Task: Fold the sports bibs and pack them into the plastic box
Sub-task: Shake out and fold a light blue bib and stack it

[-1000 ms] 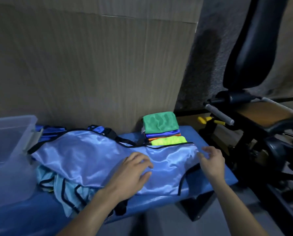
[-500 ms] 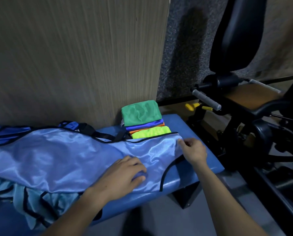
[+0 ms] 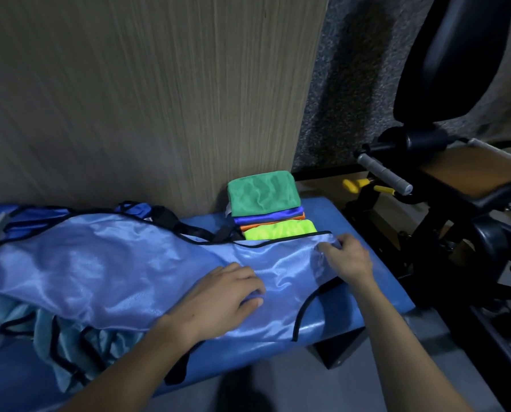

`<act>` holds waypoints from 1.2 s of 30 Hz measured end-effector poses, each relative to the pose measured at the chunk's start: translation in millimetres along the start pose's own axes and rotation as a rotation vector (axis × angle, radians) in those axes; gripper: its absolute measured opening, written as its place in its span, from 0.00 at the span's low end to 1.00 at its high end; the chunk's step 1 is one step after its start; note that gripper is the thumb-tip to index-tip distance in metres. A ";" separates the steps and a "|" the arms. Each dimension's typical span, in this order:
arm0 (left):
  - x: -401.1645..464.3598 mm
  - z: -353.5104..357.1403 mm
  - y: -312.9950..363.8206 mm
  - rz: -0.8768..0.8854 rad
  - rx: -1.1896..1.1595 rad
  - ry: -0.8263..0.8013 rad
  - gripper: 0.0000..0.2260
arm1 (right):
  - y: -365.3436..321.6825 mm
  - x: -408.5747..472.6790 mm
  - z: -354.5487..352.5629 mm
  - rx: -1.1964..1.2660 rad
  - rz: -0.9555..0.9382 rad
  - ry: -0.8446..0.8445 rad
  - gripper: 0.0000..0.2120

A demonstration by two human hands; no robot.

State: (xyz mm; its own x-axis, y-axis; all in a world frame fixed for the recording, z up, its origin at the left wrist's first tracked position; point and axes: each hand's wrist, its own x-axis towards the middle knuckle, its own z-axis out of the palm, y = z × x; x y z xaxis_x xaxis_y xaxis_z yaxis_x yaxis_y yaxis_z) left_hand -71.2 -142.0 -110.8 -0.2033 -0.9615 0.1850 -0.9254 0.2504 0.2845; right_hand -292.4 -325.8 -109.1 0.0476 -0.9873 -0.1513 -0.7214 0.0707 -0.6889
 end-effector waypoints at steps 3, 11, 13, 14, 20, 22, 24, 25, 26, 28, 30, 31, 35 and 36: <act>-1.3 -2.9 -3.3 0.000 -0.006 0.021 0.10 | 4.3 11.2 -0.9 0.054 0.001 -0.065 0.34; 0.9 -19.8 -32.1 -0.204 0.057 0.370 0.06 | 0.9 8.4 -13.0 0.210 -0.075 -0.103 0.17; 4.1 -24.7 -42.0 -0.278 0.059 0.406 0.09 | 0.3 3.7 -20.7 0.309 -0.103 -0.138 0.11; 6.1 -25.8 -46.1 -0.301 0.059 0.406 0.10 | -0.1 0.4 -25.1 0.352 -0.116 -0.166 0.10; 18.4 -19.9 -48.4 -0.308 0.046 0.342 0.10 | -3.8 -18.5 -43.6 0.426 -0.271 -0.200 0.14; 23.8 -20.5 -46.4 -0.301 0.060 0.369 0.04 | -3.7 -23.3 -46.0 0.443 -0.308 -0.175 0.14; 30.8 -23.8 -44.7 -0.322 0.039 0.375 0.03 | -2.3 -26.4 -47.1 0.477 -0.328 -0.141 0.13; 34.4 -25.5 -44.2 -0.337 0.002 0.370 0.03 | -1.9 -27.4 -47.8 0.499 -0.331 -0.120 0.12; 37.7 -26.6 -44.1 -0.357 -0.049 0.361 0.04 | -1.2 -27.9 -48.6 0.525 -0.334 -0.099 0.11; 41.0 -26.2 -45.0 -0.402 -0.104 0.326 0.05 | -0.3 -29.0 -49.0 0.586 -0.324 -0.058 0.07; 41.2 -23.1 -47.7 -0.446 -0.009 0.295 0.05 | 1.6 -30.4 -46.6 0.649 -0.304 -0.007 0.09; 41.1 -22.1 -47.8 -0.468 0.038 0.304 0.04 | 1.7 -32.1 -45.4 0.670 -0.306 0.013 0.10; 53.7 -27.0 -25.5 -0.264 -0.144 0.461 0.08 | -13.1 -50.5 -48.0 0.640 -0.479 -0.006 0.10; 58.2 -30.0 -13.1 -0.177 -0.262 0.447 0.10 | -19.0 -57.3 -48.4 0.627 -0.539 -0.043 0.10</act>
State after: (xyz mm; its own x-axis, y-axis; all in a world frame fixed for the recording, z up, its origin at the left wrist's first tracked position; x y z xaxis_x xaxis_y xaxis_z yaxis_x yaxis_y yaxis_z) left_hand -61.3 -197.8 -75.6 0.1568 -0.8641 0.4783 -0.8107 0.1640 0.5620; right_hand -314.9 -277.5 -52.9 0.3125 -0.9030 0.2950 -0.0729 -0.3324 -0.9403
